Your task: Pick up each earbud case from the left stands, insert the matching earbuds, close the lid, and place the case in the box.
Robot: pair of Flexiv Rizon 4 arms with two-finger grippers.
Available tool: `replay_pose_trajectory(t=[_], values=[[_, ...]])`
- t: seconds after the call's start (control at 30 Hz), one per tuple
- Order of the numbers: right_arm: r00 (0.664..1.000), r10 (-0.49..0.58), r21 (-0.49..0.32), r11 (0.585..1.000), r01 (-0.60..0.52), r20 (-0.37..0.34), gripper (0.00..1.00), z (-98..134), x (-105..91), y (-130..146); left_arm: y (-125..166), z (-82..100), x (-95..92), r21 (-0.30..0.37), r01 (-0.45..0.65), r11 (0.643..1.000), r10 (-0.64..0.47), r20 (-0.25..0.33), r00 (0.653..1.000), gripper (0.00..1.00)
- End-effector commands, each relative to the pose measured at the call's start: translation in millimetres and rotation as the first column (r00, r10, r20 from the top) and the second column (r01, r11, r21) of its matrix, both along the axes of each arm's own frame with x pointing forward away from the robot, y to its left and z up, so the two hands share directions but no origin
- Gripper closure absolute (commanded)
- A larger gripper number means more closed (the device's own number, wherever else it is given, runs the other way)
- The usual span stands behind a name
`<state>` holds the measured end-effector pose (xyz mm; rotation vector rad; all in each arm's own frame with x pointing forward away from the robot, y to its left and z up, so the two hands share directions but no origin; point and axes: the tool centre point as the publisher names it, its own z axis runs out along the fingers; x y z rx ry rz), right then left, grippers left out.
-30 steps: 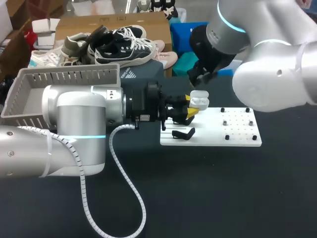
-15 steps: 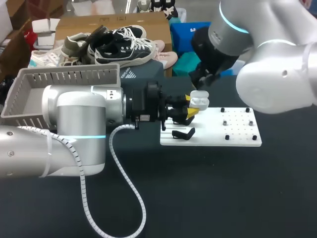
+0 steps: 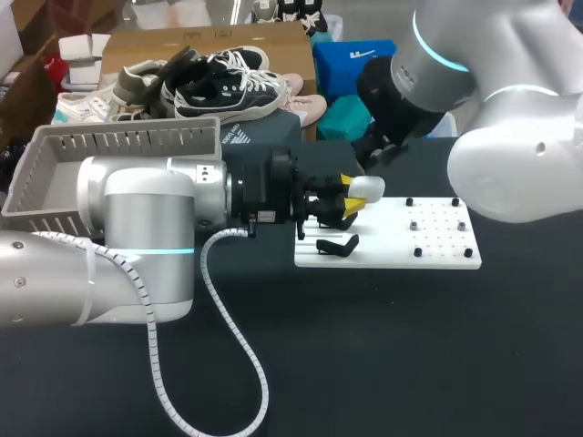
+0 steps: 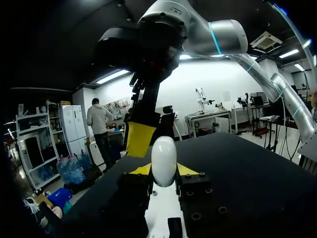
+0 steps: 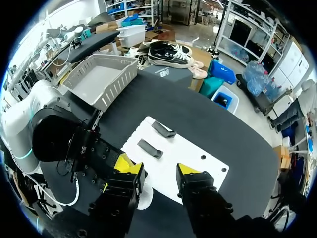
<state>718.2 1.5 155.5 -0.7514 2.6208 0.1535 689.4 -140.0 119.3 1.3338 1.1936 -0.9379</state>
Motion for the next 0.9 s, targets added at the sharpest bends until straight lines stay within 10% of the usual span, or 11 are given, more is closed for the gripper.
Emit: replay_pose_trajectory(t=[0.03, 0.37, 0.9], values=[[1.000, -0.007, 0.008, 1.000, 0.007, 0.014, 0.60, -4, -6.3, -3, 0, -0.4, -0.2, -0.003, -0.002, 1.000, 0.002, 0.002, 1.000, 1.00], [0.993, -0.060, 0.096, 0.994, 0.050, 0.098, 0.58, 18, -9.4, -19, 31, 18.9, 10.1, 0.055, -0.104, 0.993, 0.101, 0.054, 0.993, 1.00], [0.991, -0.111, 0.105, 0.989, 0.103, 0.077, 0.58, 10, -0.9, -27, 225, 73.0, 48.3, 0.217, -0.470, 0.855, 0.421, 0.237, 0.876, 1.00]])
